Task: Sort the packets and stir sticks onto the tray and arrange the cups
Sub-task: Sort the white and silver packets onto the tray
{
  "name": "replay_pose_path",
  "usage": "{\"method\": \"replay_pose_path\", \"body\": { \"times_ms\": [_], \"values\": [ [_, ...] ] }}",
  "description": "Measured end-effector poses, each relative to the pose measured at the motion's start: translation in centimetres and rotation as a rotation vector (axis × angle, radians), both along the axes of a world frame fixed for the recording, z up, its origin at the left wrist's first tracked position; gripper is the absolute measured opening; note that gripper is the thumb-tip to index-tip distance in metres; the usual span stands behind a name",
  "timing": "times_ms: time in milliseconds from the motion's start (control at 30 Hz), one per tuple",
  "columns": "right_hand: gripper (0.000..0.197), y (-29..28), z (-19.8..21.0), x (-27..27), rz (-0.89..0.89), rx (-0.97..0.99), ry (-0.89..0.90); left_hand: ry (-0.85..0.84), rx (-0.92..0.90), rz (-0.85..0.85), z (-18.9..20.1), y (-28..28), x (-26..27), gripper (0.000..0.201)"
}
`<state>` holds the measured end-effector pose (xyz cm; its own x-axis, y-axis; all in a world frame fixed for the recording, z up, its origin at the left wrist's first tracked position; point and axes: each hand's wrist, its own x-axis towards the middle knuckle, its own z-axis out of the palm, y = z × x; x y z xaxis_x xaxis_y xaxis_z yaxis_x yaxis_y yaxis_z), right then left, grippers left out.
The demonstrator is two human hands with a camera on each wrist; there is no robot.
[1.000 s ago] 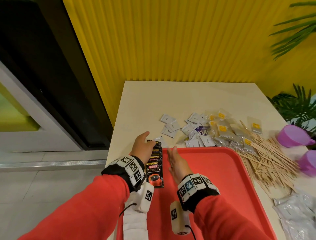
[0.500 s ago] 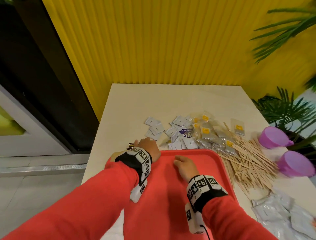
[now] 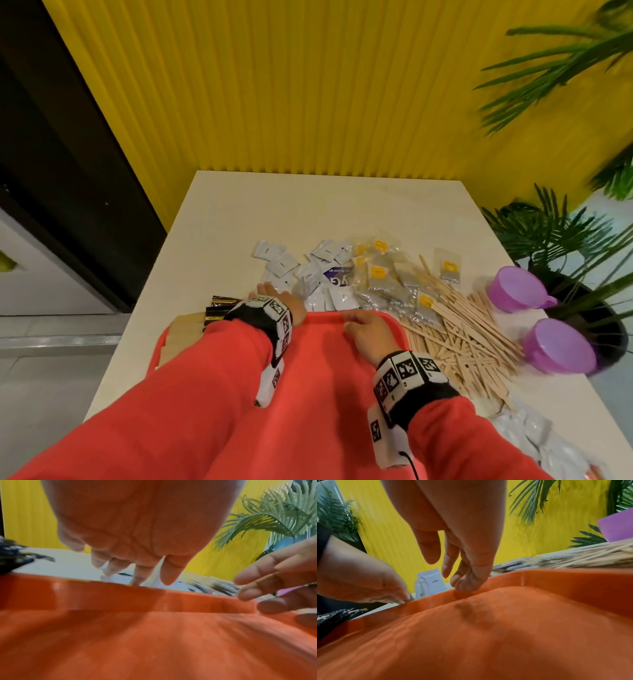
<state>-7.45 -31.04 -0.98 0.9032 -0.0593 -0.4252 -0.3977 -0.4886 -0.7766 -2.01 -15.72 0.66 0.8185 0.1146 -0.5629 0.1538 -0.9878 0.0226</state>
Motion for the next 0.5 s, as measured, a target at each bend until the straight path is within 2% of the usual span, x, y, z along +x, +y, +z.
{"method": "replay_pose_path", "body": {
  "times_ms": [100, 167, 267, 400, 500],
  "values": [
    [0.026, -0.4, 0.0, 0.5, 0.014, 0.023, -0.009, -0.059, -0.114, 0.119, 0.0, -1.3, 1.1, 0.051],
    [0.024, -0.6, -0.1, 0.7, 0.025, 0.031, -0.019, -0.093, -0.217, 0.207, -0.4, -1.5, 1.9, 0.063],
    [0.022, -1.1, -0.3, 0.9, 0.027, 0.048, -0.034, -0.096, -0.303, 0.228, -1.0, -1.7, 2.5, 0.087],
    [0.021, -2.0, -0.6, 1.1, 0.021, 0.057, -0.058, 0.010, -0.203, 0.171, -1.6, -3.0, 2.9, 0.105],
    [0.020, -2.7, -0.9, 1.4, 0.013, 0.051, -0.070, 0.020, -0.138, 0.145, -2.3, -4.0, 3.0, 0.101]
  ]
}}
